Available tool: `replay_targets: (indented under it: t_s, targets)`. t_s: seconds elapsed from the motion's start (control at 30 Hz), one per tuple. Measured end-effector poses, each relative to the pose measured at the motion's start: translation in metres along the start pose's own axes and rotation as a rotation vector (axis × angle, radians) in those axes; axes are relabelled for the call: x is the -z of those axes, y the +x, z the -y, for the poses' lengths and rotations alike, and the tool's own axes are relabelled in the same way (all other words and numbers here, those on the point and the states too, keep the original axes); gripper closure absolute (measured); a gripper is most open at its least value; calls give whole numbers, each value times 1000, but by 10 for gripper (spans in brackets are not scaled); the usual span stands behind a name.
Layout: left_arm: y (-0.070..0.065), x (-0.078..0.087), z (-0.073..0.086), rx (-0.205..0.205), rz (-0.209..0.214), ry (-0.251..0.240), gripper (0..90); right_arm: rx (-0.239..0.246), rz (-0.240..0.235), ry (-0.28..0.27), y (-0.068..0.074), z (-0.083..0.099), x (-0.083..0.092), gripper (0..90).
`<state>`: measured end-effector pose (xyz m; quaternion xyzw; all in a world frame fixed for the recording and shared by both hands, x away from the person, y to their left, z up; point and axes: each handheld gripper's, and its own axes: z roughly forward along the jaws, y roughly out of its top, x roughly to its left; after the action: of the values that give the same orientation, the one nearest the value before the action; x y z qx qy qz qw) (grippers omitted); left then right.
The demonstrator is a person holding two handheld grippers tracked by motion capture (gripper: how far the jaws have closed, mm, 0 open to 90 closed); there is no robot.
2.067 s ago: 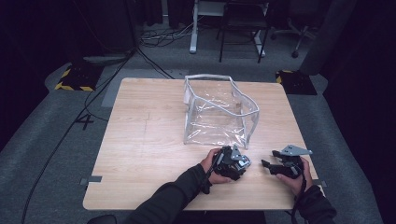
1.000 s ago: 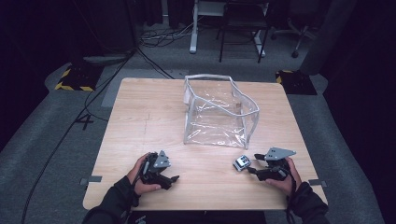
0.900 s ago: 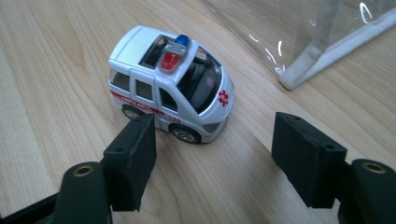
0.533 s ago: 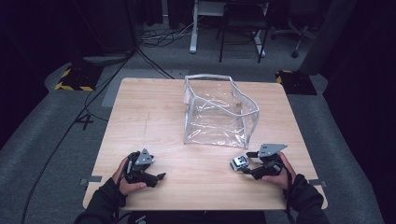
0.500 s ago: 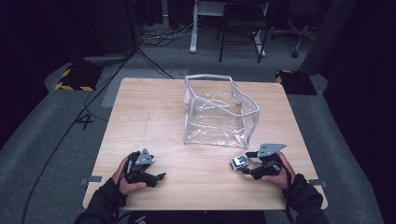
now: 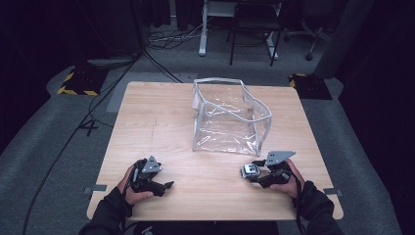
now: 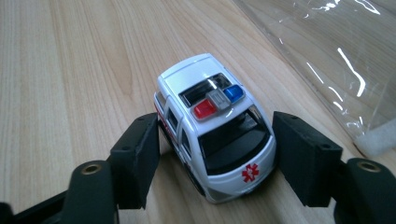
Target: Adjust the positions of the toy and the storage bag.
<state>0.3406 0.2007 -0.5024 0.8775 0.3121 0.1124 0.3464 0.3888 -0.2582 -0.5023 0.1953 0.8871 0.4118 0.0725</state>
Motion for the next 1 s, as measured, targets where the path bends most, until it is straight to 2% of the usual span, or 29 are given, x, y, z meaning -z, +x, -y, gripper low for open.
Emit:
replay_targets:
  t_s: [0.23, 0.3, 0.37, 0.4, 0.53, 0.57, 0.67, 0.77, 0.87, 0.9, 1.0]
  targets:
    - [0, 0, 0, 2, -1, -1, 154, -19, 6, -3, 5, 9, 12, 466]
    - [0, 0, 0, 3, -1, -1, 153, -33, 11, -17, 6, 12, 15, 467]
    - [0, 0, 0, 3, -1, -1, 153, -35, 20, -17, 8, 14, 18, 467]
    - [0, 0, 0, 2, -1, -1, 153, -51, 29, -10, 10, 15, 20, 467]
    - [0, 0, 0, 1, -2, 0, 153, -45, 42, -16, 10, 19, 22, 461]
    - [0, 0, 0, 3, -2, -1, 153, -29, 45, -14, 10, 19, 22, 442]
    - [0, 0, 0, 1, 0, 0, 153, -31, 43, -1, 13, 18, 20, 390]
    - [0, 0, 0, 1, -2, 0, 153, -29, 45, -13, 11, 16, 18, 392]
    - [0, 0, 0, 2, -2, 0, 153, -51, 45, -24, 11, 15, 17, 396]
    - [0, 0, 0, 2, -1, 0, 153, -47, 35, -18, 10, 14, 16, 439]
    - [0, 0, 0, 1, -2, 0, 153, -43, 38, -19, 11, 15, 17, 469]
